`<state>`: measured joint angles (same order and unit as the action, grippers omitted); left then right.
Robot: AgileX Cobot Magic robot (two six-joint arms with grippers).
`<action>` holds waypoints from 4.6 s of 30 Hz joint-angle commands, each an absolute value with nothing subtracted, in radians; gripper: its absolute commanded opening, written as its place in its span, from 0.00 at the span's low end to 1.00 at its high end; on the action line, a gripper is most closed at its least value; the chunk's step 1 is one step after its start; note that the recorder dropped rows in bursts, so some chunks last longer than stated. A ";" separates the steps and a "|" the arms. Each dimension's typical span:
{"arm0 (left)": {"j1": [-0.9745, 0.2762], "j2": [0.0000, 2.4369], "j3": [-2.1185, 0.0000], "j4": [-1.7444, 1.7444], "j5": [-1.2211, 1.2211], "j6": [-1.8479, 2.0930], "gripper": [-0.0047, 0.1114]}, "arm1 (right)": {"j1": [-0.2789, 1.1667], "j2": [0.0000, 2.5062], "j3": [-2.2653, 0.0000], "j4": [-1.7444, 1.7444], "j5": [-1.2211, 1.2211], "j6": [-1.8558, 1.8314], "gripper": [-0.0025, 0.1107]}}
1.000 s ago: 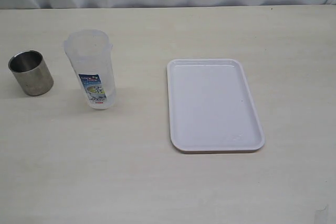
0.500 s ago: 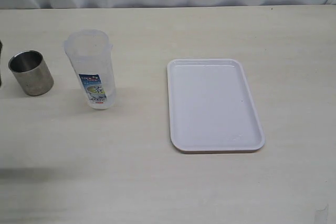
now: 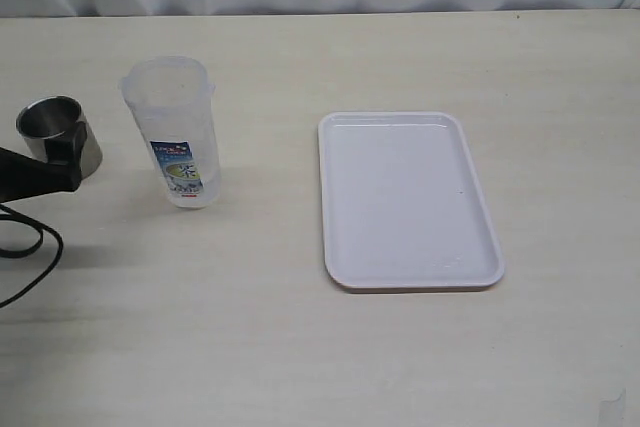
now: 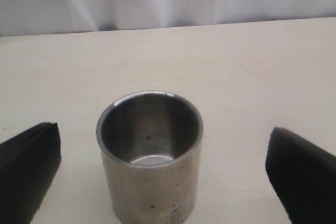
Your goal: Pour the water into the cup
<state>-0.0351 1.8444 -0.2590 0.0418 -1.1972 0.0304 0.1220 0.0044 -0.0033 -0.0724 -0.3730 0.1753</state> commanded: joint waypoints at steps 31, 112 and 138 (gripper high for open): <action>-0.030 2.132 -0.502 -0.023 -1.221 0.036 0.94 | 0.118 0.000 0.000 -0.068 -0.362 0.179 0.06; -0.030 2.225 -0.564 0.105 -1.221 -0.061 0.04 | 0.118 0.000 0.000 -0.156 -0.413 0.196 0.24; -0.030 2.225 -0.564 0.105 -1.221 -0.061 0.04 | 0.118 0.985 -0.253 -0.872 -1.007 0.574 0.93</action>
